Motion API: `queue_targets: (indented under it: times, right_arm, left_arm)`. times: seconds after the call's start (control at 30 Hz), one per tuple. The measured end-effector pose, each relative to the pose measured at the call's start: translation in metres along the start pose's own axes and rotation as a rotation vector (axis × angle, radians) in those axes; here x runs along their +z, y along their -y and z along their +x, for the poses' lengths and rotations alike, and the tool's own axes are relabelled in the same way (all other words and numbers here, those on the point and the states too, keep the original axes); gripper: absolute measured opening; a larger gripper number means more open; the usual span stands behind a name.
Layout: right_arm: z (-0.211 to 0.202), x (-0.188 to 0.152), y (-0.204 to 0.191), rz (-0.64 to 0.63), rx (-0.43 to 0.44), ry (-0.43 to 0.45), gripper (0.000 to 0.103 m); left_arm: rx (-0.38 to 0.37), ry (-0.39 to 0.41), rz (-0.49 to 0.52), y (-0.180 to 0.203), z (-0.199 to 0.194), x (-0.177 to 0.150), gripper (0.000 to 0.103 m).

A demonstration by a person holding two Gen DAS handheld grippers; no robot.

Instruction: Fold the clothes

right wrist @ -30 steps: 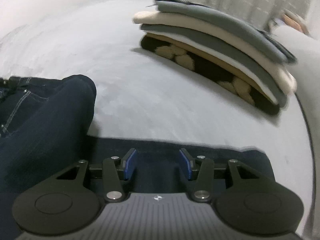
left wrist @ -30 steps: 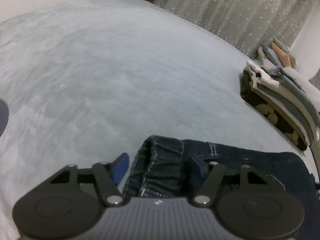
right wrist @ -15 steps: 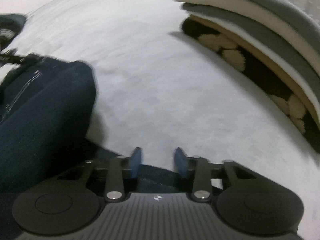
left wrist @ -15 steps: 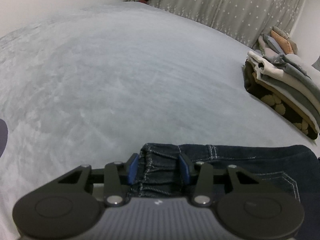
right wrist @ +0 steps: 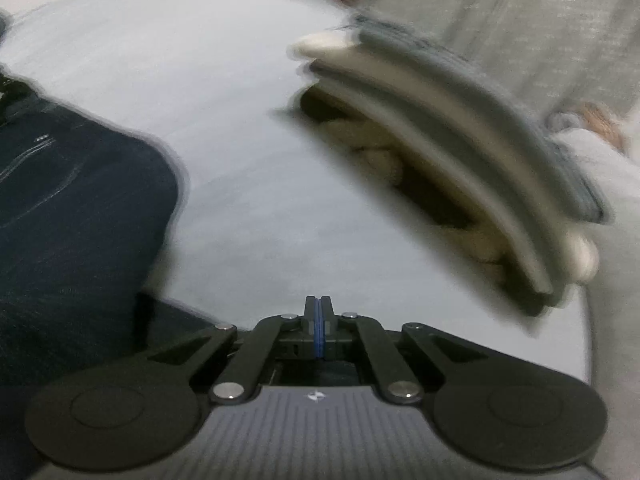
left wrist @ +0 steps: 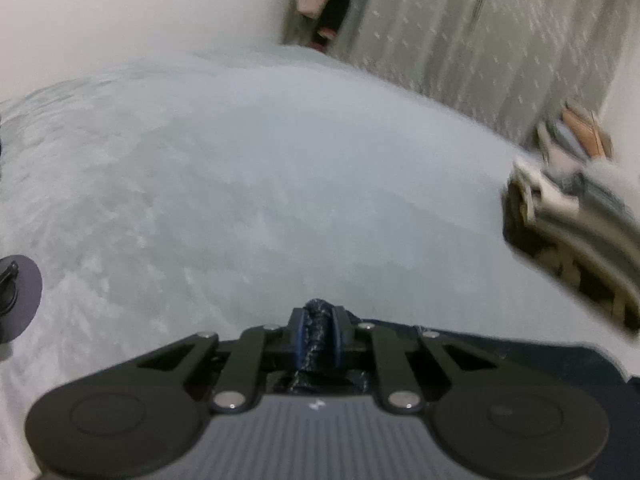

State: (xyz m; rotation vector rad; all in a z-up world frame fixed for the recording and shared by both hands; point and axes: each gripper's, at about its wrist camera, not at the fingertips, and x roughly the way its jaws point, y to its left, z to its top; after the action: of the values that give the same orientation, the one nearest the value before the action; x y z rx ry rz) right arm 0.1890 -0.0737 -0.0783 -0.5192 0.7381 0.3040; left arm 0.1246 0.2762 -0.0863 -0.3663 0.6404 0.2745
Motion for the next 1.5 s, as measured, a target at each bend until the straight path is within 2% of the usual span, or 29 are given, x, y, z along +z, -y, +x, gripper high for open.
queue_targets:
  times: [0.13,0.23,0.3,0.4,0.47,0.53,0.6,0.73,0.83,0.9,0.93,1.03,1.1,1.2,1.3,1.37,1.4,1.43,1.5]
  right_arm:
    - [-0.011,0.002,0.039,0.089,-0.119,0.053,0.000]
    - [-0.013,0.004,0.063,0.140,-0.154,0.078,0.000]
    - [-0.010,0.005,0.073,0.156,-0.100,0.074,0.000]
    - [-0.003,0.002,0.073,0.145,0.052,0.037,0.011]
    - [0.002,0.000,0.069,0.131,0.155,0.012,0.041]
    - [0.008,-0.001,0.061,0.088,0.222,-0.006,0.048]
    - [0.017,-0.001,0.051,0.034,0.282,-0.041,0.050]
    - [0.033,0.000,0.031,-0.080,0.330,-0.136,0.052]
    - [0.036,-0.003,0.031,-0.074,0.377,-0.181,0.051]
    - [0.039,-0.005,0.030,-0.070,0.409,-0.210,0.036]
    - [0.034,-0.008,0.025,-0.094,0.388,-0.195,0.026]
    - [0.019,-0.020,0.005,-0.184,0.301,-0.138,0.009]
    - [0.000,-0.031,-0.011,-0.236,0.198,-0.063,0.008]
    - [-0.018,-0.038,-0.002,-0.109,0.095,0.035,0.007]
    - [-0.023,-0.037,0.019,0.008,-0.056,0.088,0.007]
    - [-0.018,-0.035,0.036,0.048,-0.164,0.105,0.007]
    - [-0.017,-0.033,0.046,0.079,-0.177,0.111,0.007]
    - [-0.013,-0.030,0.052,0.102,-0.168,0.103,0.007]
    - [-0.003,-0.030,0.051,0.090,-0.171,0.087,0.007]
  left_arm:
    - [0.014,0.025,-0.013,0.004,0.004,0.011,0.013]
    - [0.016,0.061,-0.026,0.006,0.004,0.022,0.013]
    - [0.028,0.079,-0.010,0.009,0.004,0.031,0.013]
    - [0.078,0.040,0.017,0.011,0.015,0.033,0.014]
    - [0.130,0.013,0.051,0.011,0.024,0.025,0.015]
    - [0.164,0.008,0.082,0.012,0.027,0.019,0.015]
    - [0.179,0.014,0.101,0.014,0.028,0.015,0.015]
    - [0.189,0.022,0.124,0.018,0.027,0.011,0.016]
    - [0.182,0.024,0.124,0.017,0.026,0.010,0.016]
    - [0.174,0.024,0.115,0.012,0.025,0.012,0.016]
    - [0.170,0.025,0.110,0.012,0.025,0.012,0.016]
    - [0.159,0.038,0.097,0.012,0.025,0.013,0.016]
    - [0.156,0.059,0.092,0.013,0.023,0.013,0.015]
    - [0.165,0.117,0.101,0.018,0.016,0.013,0.011]
    - [0.175,0.158,0.111,0.023,0.014,0.016,0.000]
    - [0.193,0.196,0.136,0.027,0.015,0.018,0.000]
    - [0.193,0.202,0.154,0.028,0.016,0.019,0.000]
    - [0.183,0.178,0.170,0.029,0.020,0.021,0.000]
    - [0.140,0.077,0.163,0.023,0.030,0.023,0.000]
